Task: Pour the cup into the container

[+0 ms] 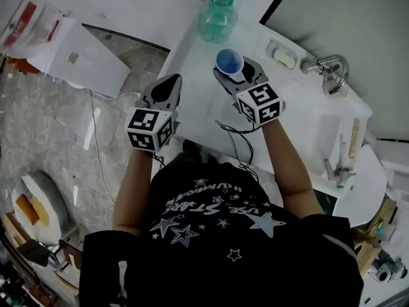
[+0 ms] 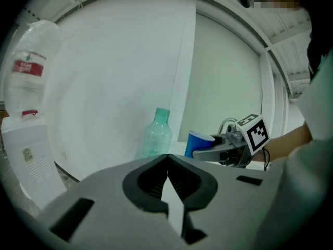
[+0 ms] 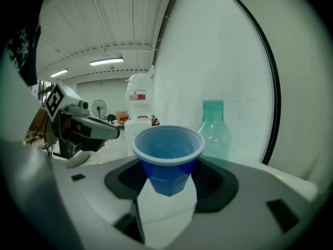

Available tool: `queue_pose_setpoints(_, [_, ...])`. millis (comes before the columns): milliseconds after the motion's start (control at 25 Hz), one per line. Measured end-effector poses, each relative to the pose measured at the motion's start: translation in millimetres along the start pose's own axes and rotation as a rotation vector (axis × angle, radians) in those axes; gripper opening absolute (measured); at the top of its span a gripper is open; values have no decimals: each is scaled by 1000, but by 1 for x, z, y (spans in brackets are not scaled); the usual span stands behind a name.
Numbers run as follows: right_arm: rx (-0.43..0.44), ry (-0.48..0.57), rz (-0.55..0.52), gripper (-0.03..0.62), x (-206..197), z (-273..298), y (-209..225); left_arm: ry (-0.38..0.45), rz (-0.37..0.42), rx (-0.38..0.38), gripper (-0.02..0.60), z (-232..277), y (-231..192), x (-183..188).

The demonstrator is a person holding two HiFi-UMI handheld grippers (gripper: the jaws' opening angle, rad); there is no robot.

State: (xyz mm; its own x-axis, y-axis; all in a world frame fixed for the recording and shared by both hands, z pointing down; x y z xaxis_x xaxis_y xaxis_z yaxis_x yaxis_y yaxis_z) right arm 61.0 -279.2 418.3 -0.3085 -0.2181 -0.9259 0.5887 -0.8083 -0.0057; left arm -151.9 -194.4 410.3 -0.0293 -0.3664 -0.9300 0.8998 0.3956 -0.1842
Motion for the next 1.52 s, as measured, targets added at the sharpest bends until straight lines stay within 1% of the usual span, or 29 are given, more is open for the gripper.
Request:
queue_pose_setpoints(320, [59,-13,5,258,-46,11,-34,-22,-35,52,9,-10,5,-26])
queue_pose_setpoints(680, [105,-70,10,259,-82,30,-56,-54,-79,89,9,-23,2,-52])
queue_pose_setpoints(1120, [134,-102,-7,261,-99,41,-65,-85,-105,99,9,-32,4,-73])
queue_pose_setpoints(1520, [142,-101,-15,275,-100,43,-67,-88,-97,108,9,-37,11,-73])
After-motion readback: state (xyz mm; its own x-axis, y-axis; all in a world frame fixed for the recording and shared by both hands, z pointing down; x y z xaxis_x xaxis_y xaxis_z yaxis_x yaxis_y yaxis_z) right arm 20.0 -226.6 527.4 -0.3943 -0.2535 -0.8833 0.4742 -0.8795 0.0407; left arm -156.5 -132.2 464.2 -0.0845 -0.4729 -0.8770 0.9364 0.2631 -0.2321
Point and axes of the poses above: the fingertips, and each gripper's own axes: z forward along the fingers, y to its right, x out of its top, the point moved 9 cm from there along -z, backward along the fingers, and after that the axes turned 1 degree about -y, right-handed, at the moved point
